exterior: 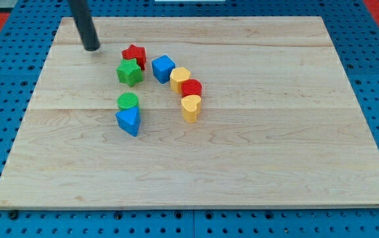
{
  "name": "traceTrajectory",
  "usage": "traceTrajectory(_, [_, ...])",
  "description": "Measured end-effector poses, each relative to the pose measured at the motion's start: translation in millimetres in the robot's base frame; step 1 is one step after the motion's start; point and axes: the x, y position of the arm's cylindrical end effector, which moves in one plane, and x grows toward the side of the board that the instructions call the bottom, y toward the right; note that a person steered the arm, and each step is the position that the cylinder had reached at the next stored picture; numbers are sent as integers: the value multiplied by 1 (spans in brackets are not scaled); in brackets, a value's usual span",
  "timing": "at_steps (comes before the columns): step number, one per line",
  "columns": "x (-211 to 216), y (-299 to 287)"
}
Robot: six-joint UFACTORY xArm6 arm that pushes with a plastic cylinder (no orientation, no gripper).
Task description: Move the red star green star towards the green circle
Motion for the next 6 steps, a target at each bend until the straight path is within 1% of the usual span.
traceTrajectory(1, [8,28])
traceTrajectory(2, [30,38])
traceTrajectory(3, [33,38])
traceTrajectory(5, [-11,35])
traceTrajectory(6, [-10,44])
